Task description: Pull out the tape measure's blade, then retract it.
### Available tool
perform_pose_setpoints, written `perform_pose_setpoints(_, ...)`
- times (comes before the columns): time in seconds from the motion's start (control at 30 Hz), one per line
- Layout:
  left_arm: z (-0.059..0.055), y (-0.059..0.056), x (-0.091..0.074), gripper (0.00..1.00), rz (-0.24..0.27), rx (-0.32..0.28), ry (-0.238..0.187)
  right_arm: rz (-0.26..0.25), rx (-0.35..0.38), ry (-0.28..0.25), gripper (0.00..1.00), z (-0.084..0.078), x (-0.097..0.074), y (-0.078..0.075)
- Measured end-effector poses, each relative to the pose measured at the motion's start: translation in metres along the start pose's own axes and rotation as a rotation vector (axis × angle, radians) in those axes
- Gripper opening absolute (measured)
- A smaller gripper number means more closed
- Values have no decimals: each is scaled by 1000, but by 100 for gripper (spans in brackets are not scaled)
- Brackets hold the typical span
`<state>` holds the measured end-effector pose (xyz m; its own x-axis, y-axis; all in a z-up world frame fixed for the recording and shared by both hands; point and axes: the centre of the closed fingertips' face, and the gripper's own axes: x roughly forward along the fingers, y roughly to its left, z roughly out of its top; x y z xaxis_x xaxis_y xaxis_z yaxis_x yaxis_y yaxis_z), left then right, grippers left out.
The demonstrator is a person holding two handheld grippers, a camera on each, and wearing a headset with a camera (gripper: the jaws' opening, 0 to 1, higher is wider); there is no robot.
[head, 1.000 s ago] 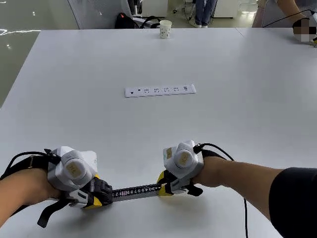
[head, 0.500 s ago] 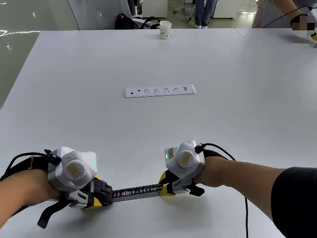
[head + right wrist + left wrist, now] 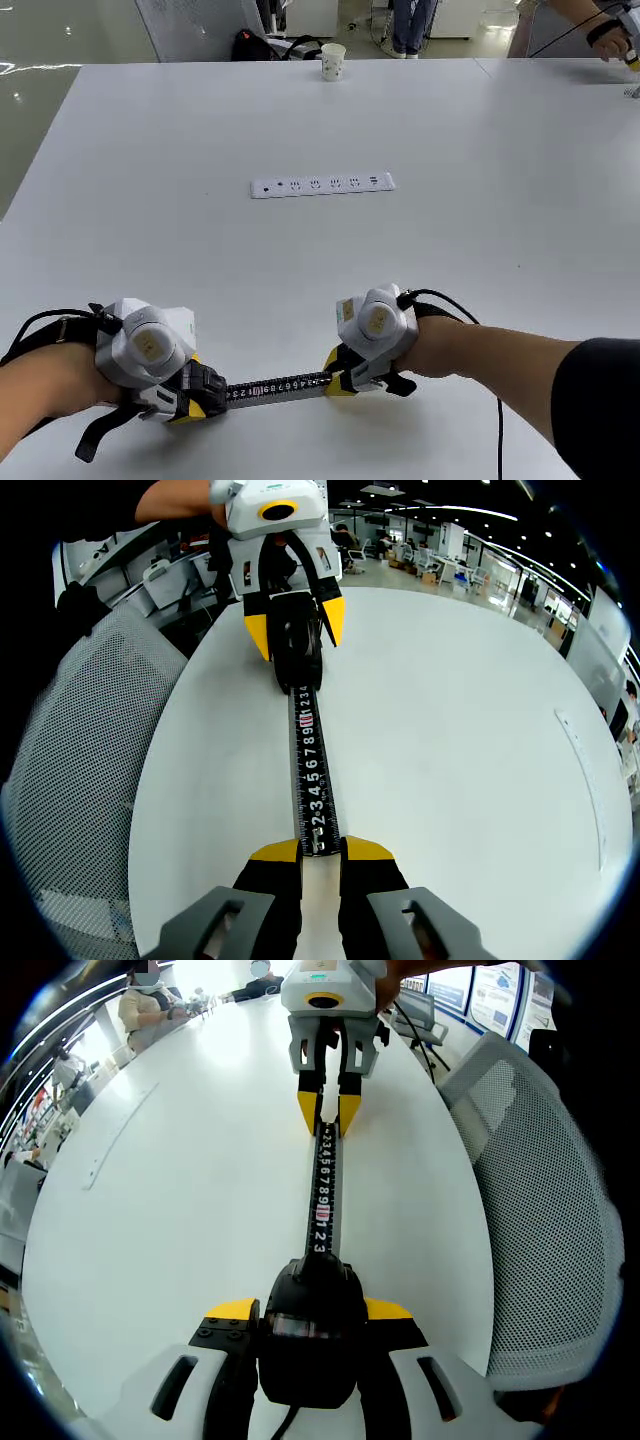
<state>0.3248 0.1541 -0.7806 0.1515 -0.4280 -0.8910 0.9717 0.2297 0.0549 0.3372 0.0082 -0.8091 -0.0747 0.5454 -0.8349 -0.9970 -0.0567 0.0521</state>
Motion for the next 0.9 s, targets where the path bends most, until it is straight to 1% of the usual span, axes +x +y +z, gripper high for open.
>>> perform_pose_setpoints(0.9,-1,0,0,33,2,0,1,-3,-3,11,9,-11,-9,1)
